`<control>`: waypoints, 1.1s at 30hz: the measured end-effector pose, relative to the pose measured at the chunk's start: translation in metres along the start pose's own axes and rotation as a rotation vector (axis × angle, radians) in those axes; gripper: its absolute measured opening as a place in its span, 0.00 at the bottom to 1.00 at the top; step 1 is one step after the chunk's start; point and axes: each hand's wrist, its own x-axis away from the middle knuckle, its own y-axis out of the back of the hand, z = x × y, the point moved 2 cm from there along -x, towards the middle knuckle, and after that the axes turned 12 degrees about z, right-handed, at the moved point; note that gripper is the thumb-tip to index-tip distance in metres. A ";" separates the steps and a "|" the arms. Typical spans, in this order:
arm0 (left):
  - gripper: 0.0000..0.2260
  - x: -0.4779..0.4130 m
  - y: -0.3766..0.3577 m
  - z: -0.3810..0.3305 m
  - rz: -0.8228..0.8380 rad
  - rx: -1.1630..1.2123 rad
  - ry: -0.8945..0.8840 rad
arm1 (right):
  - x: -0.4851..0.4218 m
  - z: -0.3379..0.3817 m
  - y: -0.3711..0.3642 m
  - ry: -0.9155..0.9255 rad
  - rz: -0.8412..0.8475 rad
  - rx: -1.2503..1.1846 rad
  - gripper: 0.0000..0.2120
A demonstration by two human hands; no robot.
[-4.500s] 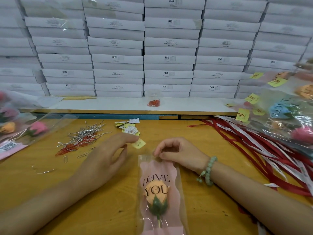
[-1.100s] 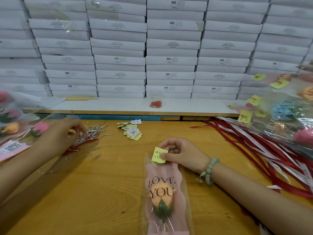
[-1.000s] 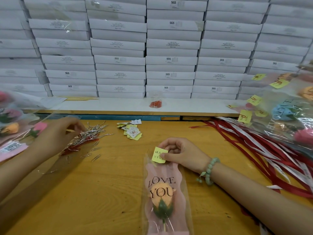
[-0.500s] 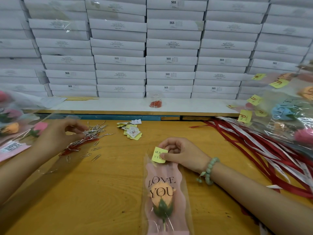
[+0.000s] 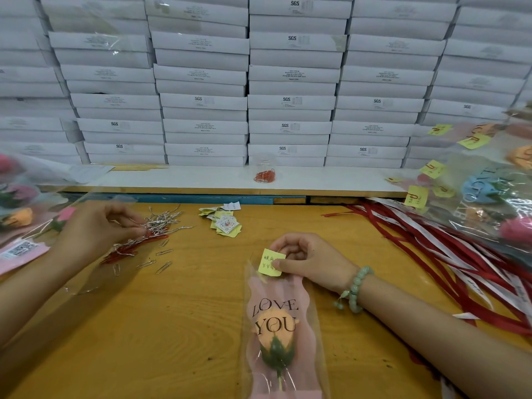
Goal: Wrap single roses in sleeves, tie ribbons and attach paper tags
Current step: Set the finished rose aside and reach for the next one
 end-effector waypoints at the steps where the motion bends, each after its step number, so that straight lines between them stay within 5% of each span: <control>1: 0.09 0.000 0.001 0.000 -0.006 0.002 0.010 | 0.000 0.000 0.000 0.002 -0.001 -0.008 0.08; 15: 0.08 0.005 -0.002 -0.011 0.032 -0.188 -0.020 | -0.001 -0.001 0.000 -0.004 -0.008 0.006 0.08; 27: 0.10 -0.003 0.002 0.000 0.042 -0.102 -0.002 | 0.000 0.000 0.000 -0.015 -0.005 0.006 0.08; 33: 0.05 0.006 0.000 -0.022 -0.100 0.047 -0.108 | 0.001 0.000 0.002 0.000 0.001 -0.021 0.06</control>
